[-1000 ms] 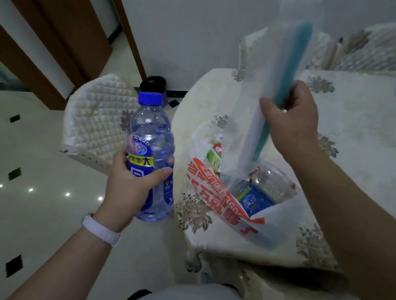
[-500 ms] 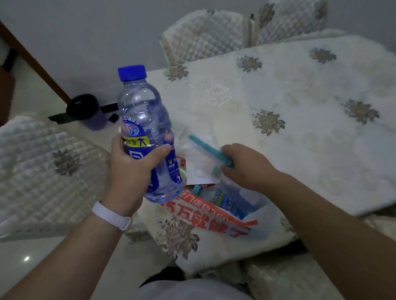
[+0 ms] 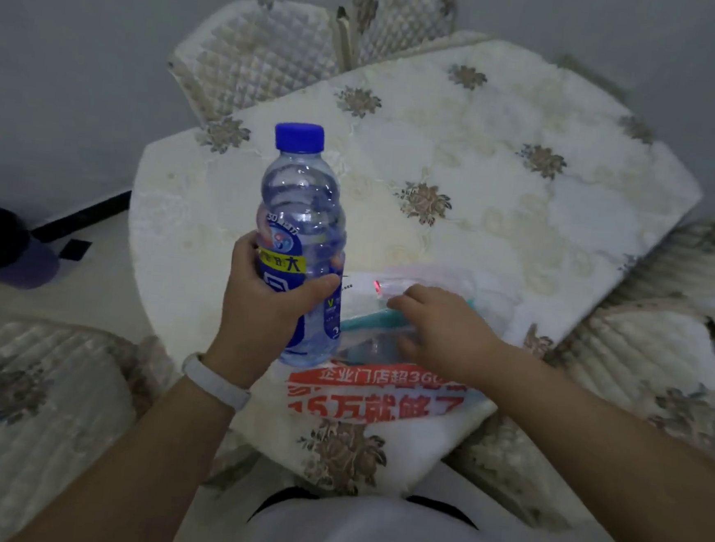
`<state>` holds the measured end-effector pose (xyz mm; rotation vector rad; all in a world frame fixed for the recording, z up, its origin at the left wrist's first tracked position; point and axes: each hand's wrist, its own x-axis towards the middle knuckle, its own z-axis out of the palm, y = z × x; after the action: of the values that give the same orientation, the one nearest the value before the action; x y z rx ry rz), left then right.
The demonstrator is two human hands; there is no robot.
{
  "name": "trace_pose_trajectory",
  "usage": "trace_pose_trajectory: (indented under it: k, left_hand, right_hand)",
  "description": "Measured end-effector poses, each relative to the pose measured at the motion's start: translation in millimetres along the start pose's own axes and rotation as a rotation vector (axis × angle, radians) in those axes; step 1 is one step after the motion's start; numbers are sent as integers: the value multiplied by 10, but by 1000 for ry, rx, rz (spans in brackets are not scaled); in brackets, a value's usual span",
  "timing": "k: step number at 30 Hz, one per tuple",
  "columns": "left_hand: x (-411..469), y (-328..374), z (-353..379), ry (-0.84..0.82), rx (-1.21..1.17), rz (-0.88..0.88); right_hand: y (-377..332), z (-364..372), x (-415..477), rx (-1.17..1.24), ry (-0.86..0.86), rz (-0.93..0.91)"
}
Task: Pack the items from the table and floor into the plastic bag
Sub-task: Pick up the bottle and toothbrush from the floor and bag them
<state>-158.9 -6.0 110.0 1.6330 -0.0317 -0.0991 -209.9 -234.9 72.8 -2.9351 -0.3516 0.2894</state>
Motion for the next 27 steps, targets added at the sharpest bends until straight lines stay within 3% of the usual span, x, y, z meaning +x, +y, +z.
trace_pose_trajectory:
  k: [8, 16, 21, 24, 27]
  left_hand:
    - [284, -182, 521, -420, 49, -29]
    - [242, -404, 656, -795, 405, -7]
    - [114, -419, 692, -896, 794, 216]
    - [22, -477, 742, -904, 1064, 438]
    - [-93, -567, 736, -906, 1235, 551]
  right_hand:
    - [-20, -110, -805, 42, -67, 199]
    - [-68, 45, -1071, -30, 107, 287]
    - [-37, 27, -1234, -61, 221, 300]
    - [-3, 77, -1317, -52, 234, 296]
    - [2, 88, -1326, -9, 252, 267]
